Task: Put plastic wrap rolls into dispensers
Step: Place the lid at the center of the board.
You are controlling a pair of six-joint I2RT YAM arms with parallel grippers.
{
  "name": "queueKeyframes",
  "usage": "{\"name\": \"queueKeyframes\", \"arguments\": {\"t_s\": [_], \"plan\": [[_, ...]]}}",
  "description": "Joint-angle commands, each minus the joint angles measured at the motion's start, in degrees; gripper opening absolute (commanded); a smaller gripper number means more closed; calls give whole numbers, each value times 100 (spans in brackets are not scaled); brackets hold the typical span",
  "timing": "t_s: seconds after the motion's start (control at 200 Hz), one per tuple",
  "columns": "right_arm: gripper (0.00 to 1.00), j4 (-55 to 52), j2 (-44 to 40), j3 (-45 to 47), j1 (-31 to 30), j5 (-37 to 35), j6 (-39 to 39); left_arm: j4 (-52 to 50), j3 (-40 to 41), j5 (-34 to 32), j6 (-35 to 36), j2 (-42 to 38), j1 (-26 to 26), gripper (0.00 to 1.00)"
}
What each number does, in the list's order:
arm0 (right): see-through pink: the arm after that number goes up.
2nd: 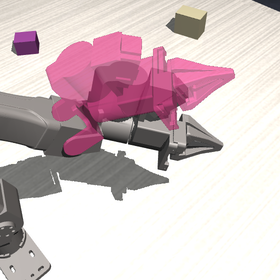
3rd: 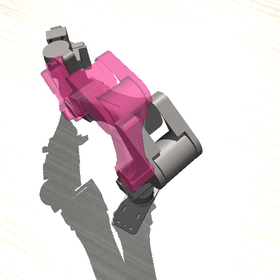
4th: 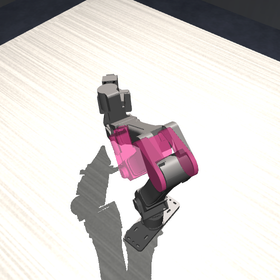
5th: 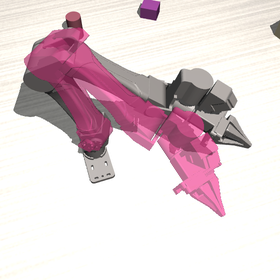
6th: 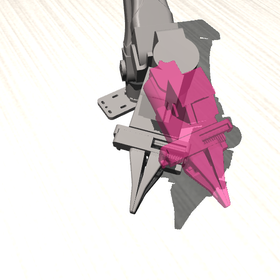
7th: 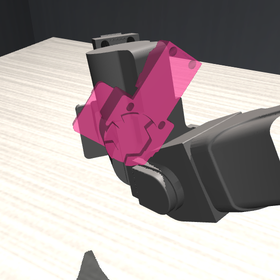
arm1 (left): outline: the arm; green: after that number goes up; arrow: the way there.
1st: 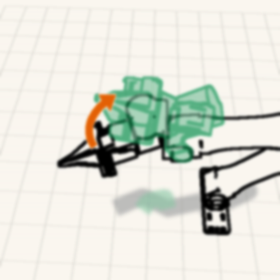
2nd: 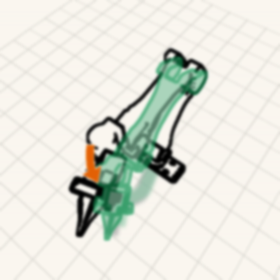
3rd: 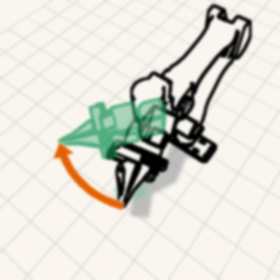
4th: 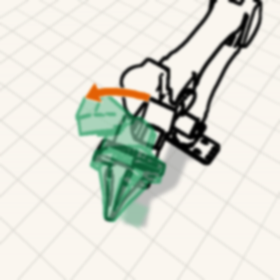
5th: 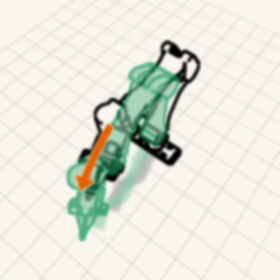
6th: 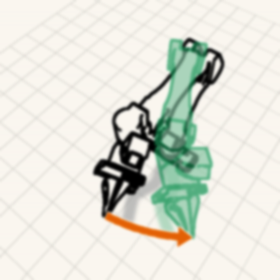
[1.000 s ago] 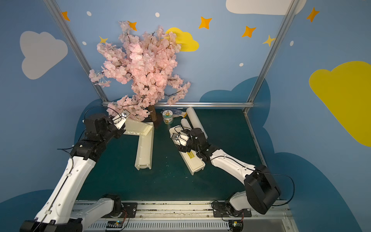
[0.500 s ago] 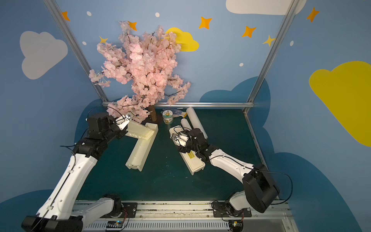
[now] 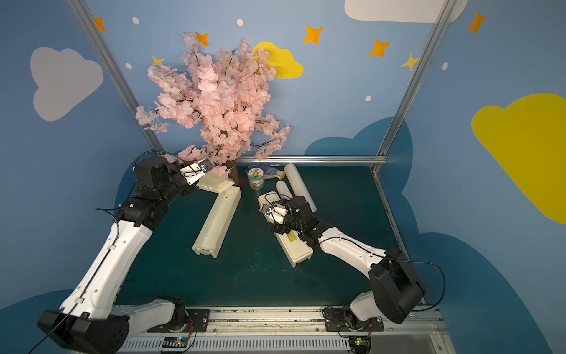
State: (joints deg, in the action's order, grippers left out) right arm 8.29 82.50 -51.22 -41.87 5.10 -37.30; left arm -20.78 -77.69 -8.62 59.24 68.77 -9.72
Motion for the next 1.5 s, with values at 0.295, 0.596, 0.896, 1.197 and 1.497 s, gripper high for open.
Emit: {"name": "queueKeyframes", "arguments": {"t_s": [0.295, 0.596, 0.896, 1.197, 1.497], "plan": [[84, 77, 296, -257, -96, 153, 153, 508, 572, -341, 1219, -270, 676, 3], [84, 77, 323, -244, -194, 175, 223, 1545, 1962, -261, 1517, -235, 1330, 3], [84, 103, 240, -48, -212, 149, 249, 517, 3067, 212, 970, -1257, 1376, 11], [84, 174, 208, 41, -225, 231, 335, -112, 3826, -20, 515, -2096, 1415, 52], [84, 224, 40, 235, -255, 194, 372, -498, 4252, 230, 261, -2429, 1576, 58]]}}
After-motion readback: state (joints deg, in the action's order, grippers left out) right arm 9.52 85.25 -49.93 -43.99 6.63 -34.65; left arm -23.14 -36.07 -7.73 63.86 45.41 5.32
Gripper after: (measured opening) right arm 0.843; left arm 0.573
